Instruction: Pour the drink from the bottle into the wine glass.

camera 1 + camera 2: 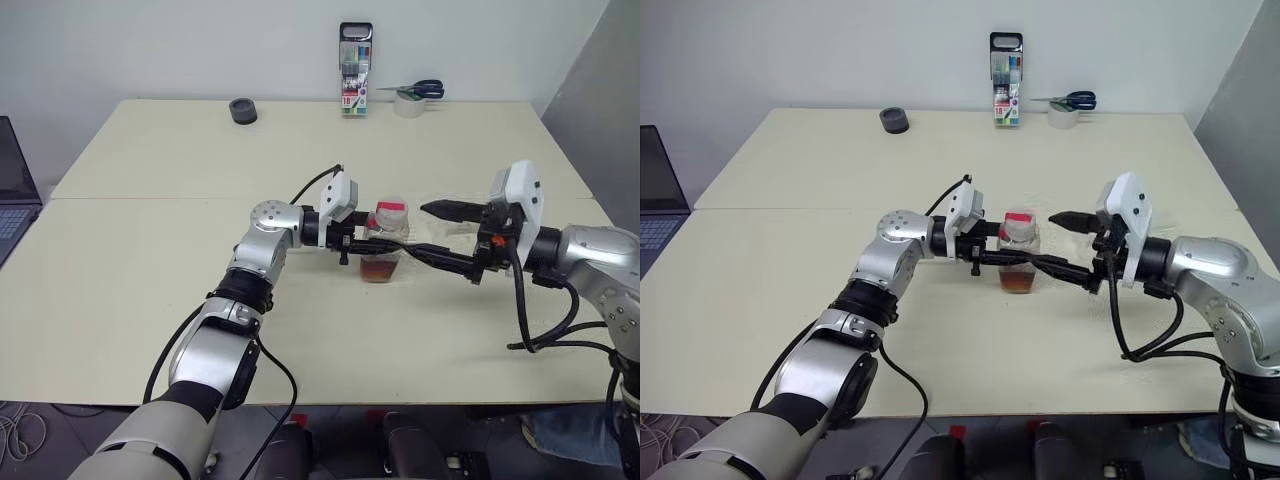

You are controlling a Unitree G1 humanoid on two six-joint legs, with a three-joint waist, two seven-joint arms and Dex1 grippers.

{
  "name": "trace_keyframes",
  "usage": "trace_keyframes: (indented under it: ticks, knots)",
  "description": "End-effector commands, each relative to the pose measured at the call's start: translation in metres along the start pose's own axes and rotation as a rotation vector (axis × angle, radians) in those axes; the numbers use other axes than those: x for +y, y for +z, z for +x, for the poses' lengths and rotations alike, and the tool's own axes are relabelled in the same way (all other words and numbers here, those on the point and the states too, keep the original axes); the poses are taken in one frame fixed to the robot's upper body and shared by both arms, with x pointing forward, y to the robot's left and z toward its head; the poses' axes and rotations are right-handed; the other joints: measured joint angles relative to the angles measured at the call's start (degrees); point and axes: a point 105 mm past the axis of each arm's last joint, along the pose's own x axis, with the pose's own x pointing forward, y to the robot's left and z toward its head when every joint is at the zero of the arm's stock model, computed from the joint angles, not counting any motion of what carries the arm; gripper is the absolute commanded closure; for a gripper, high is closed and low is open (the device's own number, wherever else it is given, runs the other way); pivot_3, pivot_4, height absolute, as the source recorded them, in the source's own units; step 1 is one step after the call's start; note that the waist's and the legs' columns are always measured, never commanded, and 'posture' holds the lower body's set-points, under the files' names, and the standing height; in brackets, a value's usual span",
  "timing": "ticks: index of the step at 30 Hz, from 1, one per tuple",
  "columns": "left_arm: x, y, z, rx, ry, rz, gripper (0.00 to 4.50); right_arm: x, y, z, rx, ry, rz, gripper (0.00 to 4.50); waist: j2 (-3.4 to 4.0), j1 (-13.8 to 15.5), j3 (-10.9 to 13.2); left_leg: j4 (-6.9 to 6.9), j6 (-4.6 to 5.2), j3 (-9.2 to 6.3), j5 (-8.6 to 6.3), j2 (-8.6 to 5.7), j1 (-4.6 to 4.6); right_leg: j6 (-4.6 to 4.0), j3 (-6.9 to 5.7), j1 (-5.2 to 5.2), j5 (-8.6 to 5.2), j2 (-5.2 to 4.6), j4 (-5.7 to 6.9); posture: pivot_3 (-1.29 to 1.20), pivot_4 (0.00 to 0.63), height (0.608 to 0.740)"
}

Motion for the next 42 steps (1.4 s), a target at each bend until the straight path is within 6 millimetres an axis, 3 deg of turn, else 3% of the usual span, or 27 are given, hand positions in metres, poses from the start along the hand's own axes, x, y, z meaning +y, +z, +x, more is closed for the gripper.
trace_keyframes:
  ticks: [1, 3, 13, 27, 31, 36, 42]
  knots:
    - [0.000, 0.016, 0.000, -0.038, -0.003, 0.062, 2.76, 0.001, 0.011, -0.005, -0.034, -0.003, -0.029, 0.56, 0.00, 0.01, 0.00, 0.00, 0.00, 0.00, 0.00, 0.00, 0.00, 0.00, 0.00, 0.00, 0.00, 0.00, 0.00, 0.00, 0.150, 0.740]
    - [0.000, 0.016, 0.000, -0.040, -0.004, 0.064, 2.76, -0.002, 0.016, -0.003, -0.058, -0.017, -0.006, 0.00, 0.00, 0.01, 0.00, 0.00, 0.00, 0.01, 0.00, 0.00, 0.00, 0.00, 0.01, 0.00, 0.00, 0.00, 0.00, 0.00, 0.150, 0.740]
    - [-0.002, 0.019, 0.003, -0.046, -0.020, 0.072, 2.76, -0.007, 0.023, 0.017, -0.078, -0.023, 0.060, 0.00, 0.00, -0.03, 0.00, 0.02, -0.01, -0.01, 0.01, 0.00, 0.01, 0.00, 0.00, 0.00, 0.00, 0.00, 0.03, 0.00, 0.150, 0.740]
    - [-0.003, 0.017, 0.004, -0.045, -0.029, 0.073, 2.76, -0.013, 0.025, 0.032, -0.092, -0.033, 0.018, 0.00, 0.00, -0.11, 0.00, 0.02, -0.01, -0.01, 0.01, 0.00, 0.01, 0.00, 0.00, 0.00, 0.00, 0.00, 0.04, 0.00, 0.150, 0.740]
    - [-0.004, 0.016, 0.004, -0.044, -0.030, 0.072, 2.76, -0.014, 0.027, 0.033, -0.107, -0.035, 0.011, 0.89, 0.00, -0.12, 0.00, 0.02, -0.02, -0.01, 0.01, 0.00, 0.01, 0.00, 0.00, 0.00, 0.00, 0.00, 0.04, 0.00, 0.150, 0.740]
    - [-0.005, 0.015, 0.005, -0.042, -0.030, 0.070, 2.76, -0.009, 0.025, 0.035, -0.093, -0.021, -0.016, 2.66, 0.00, -0.13, 0.00, 0.02, -0.01, -0.01, 0.01, 0.01, 0.02, 0.00, 0.00, 0.00, 0.00, 0.00, 0.05, 0.00, 0.150, 0.740]
    - [-0.005, 0.015, 0.004, -0.043, -0.026, 0.068, 2.76, -0.009, 0.025, 0.034, -0.067, -0.052, -0.172, 2.71, 0.00, -0.13, 0.00, 0.02, -0.01, -0.02, 0.01, 0.00, 0.01, 0.00, -0.01, 0.00, 0.00, 0.00, 0.04, 0.00, 0.150, 0.740]
